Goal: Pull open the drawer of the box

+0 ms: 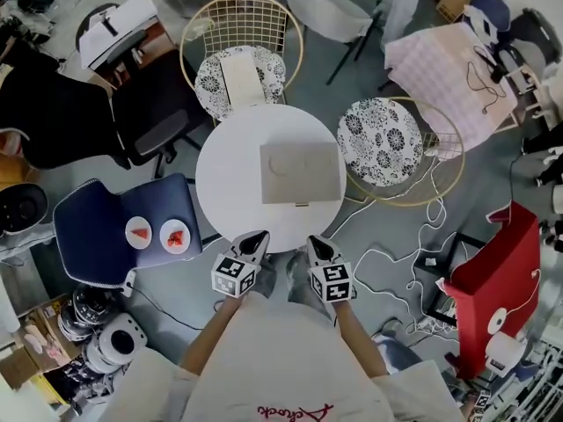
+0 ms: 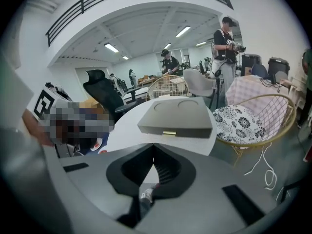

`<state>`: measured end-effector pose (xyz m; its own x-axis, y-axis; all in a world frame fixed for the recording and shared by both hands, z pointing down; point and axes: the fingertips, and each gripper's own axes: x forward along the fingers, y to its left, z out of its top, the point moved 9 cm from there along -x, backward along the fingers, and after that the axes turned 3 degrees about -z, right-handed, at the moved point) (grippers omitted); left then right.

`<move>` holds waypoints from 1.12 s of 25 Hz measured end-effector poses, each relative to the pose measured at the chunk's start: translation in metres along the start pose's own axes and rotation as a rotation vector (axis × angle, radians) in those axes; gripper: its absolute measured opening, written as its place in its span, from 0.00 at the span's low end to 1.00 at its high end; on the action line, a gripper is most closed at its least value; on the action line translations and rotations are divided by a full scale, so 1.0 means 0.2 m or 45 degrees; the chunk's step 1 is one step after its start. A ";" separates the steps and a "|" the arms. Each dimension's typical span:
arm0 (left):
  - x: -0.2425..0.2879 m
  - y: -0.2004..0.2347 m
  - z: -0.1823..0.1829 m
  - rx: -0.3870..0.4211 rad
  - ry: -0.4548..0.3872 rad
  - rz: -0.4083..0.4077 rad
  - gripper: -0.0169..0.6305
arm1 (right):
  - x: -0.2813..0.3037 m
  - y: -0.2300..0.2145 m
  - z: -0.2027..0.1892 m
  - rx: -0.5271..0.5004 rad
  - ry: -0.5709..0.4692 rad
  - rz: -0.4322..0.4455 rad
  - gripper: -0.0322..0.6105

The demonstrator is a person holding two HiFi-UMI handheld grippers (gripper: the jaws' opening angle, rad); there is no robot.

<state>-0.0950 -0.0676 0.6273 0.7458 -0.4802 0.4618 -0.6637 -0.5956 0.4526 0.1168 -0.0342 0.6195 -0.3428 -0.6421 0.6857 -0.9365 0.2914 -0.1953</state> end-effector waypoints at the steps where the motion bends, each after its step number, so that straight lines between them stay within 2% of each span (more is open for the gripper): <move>1: 0.00 0.00 -0.03 -0.006 0.010 0.005 0.04 | 0.00 -0.01 -0.03 0.011 0.015 0.001 0.07; 8: 0.01 0.01 -0.17 -0.041 0.056 0.045 0.04 | 0.01 -0.03 -0.19 0.054 0.088 0.019 0.07; 15: 0.07 0.02 -0.23 -0.032 0.092 0.044 0.04 | 0.03 -0.04 -0.24 0.055 0.111 0.047 0.07; 19: 0.16 0.07 -0.19 0.012 0.088 0.037 0.04 | 0.04 -0.05 -0.22 0.054 0.110 0.050 0.07; 28: 0.36 0.25 0.05 0.124 0.030 0.052 0.04 | 0.05 -0.09 -0.19 0.047 0.099 0.043 0.07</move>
<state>-0.0736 -0.1379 0.6747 0.7160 -0.4904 0.4968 -0.6837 -0.6363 0.3574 0.1338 -0.0190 0.6574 -0.3686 -0.5749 0.7305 -0.9271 0.2845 -0.2440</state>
